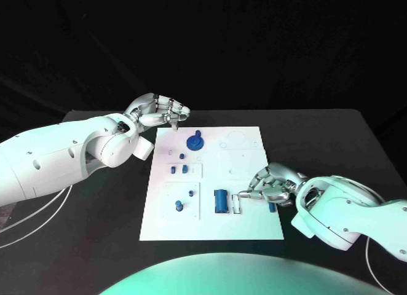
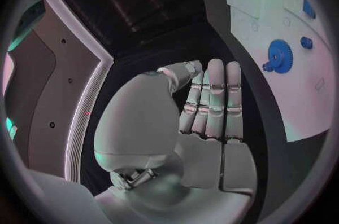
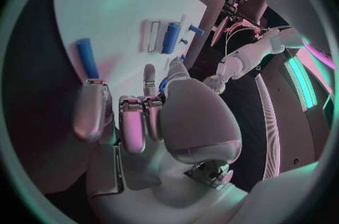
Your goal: Assemble the parts on the task board
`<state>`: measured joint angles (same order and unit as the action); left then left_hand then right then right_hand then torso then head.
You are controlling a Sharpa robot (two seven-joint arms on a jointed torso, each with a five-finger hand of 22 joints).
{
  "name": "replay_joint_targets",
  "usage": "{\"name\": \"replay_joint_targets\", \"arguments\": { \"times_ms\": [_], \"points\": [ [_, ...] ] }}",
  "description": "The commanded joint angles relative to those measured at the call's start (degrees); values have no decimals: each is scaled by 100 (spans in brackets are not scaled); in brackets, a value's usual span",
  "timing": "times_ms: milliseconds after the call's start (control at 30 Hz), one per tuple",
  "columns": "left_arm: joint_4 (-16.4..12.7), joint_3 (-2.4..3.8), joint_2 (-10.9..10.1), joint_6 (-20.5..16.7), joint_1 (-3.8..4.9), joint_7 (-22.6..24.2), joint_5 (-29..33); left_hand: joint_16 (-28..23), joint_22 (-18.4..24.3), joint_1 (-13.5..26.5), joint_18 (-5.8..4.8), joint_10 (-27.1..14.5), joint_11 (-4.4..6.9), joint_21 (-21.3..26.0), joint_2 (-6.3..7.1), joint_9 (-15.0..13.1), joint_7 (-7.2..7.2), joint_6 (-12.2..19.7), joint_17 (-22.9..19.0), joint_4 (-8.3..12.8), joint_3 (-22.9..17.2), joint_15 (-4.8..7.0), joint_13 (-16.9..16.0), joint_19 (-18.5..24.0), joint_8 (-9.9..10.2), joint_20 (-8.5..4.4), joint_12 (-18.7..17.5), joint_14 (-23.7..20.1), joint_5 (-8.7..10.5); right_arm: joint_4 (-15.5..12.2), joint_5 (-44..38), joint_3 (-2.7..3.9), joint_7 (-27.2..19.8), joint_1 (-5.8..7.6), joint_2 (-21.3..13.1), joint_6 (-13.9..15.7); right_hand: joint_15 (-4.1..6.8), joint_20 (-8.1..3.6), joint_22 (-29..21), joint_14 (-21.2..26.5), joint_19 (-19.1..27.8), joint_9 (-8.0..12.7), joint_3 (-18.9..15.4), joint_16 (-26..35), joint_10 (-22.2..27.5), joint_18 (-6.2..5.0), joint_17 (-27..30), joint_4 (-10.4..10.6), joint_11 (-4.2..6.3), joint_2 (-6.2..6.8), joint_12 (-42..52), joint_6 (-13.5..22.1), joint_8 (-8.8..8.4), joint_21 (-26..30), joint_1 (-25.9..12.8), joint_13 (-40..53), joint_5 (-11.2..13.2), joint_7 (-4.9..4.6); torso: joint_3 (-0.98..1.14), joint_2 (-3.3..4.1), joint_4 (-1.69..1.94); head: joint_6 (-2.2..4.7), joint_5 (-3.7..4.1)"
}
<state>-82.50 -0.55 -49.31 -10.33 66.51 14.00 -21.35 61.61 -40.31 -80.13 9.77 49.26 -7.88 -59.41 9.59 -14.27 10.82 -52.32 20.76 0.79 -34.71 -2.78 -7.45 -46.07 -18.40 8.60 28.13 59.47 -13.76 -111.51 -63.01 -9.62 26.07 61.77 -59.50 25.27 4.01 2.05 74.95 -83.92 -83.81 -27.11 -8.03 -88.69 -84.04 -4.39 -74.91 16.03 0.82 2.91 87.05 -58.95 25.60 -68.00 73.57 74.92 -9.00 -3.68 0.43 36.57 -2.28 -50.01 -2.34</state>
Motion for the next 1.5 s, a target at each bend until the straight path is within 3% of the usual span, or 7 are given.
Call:
{"name": "replay_joint_targets", "arguments": {
  "times_ms": [33,233,533,800,1167,1500],
  "points": [
    [-6,3,18,40,3,59,-4,-39,2,7,84,-44,0,4,-52,7,13,6,-7,32,-1,-48,10,31,-24,9,-38,-8,-16,-26,-311,-4,-316,41,-214,139,8,10,977,-519,-27,3,-41,-11,-417,52,-1031,3,-24,18,-45,55,-33,18,150,1230,16,1,-7,-10,-4,1,76],
    [-12,2,34,44,2,76,-4,-39,2,7,84,-44,0,4,-52,7,13,6,-7,32,-1,-48,10,31,-24,9,-38,-8,-16,6,-790,-15,-305,34,-594,111,-11,26,981,-514,-23,24,-81,-4,-399,53,-1010,15,-50,52,-81,109,-108,24,386,1205,16,-31,2,-2,-8,1,129],
    [-20,0,40,44,2,95,-4,-39,2,7,84,-44,0,4,-52,7,13,6,-7,32,-1,-48,10,31,-24,9,-38,-8,-16,5,-1438,-48,-86,-229,-855,97,-15,31,991,-514,-34,25,-94,-4,-392,60,-1013,36,-50,39,-95,70,-109,-16,421,1195,16,-27,-5,8,11,1,186],
    [-19,-1,36,52,1,94,-4,-39,2,7,84,-44,0,4,-52,7,13,6,-7,32,-1,-48,10,31,-24,9,-38,-8,-16,47,-1578,-60,82,-409,-767,98,-9,31,989,-512,-30,17,-118,-1,-387,56,-1002,53,-36,23,-110,-8,-91,2,440,1184,18,-7,-10,8,41,1,210],
    [-24,-2,22,56,1,85,-4,-39,2,7,84,-44,0,4,-52,7,13,6,-7,32,-1,-48,10,31,-24,9,-38,-8,-16,151,-1609,-65,154,-509,-587,59,-1,28,990,-514,-32,12,-132,-4,-393,56,-1016,53,-26,12,-100,-46,-82,-3,452,1193,17,7,-12,14,49,1,206],
    [-28,-2,13,63,1,76,-4,-39,2,7,84,-44,0,4,-52,7,13,6,-7,32,-1,-48,10,31,-24,9,-38,-8,-16,287,-1980,-66,315,-592,-407,-189,24,8,994,-512,-35,15,-154,0,-393,57,-1003,22,1,0,-108,-78,-110,-8,669,1191,15,34,-16,12,54,1,209]
  ]
}}
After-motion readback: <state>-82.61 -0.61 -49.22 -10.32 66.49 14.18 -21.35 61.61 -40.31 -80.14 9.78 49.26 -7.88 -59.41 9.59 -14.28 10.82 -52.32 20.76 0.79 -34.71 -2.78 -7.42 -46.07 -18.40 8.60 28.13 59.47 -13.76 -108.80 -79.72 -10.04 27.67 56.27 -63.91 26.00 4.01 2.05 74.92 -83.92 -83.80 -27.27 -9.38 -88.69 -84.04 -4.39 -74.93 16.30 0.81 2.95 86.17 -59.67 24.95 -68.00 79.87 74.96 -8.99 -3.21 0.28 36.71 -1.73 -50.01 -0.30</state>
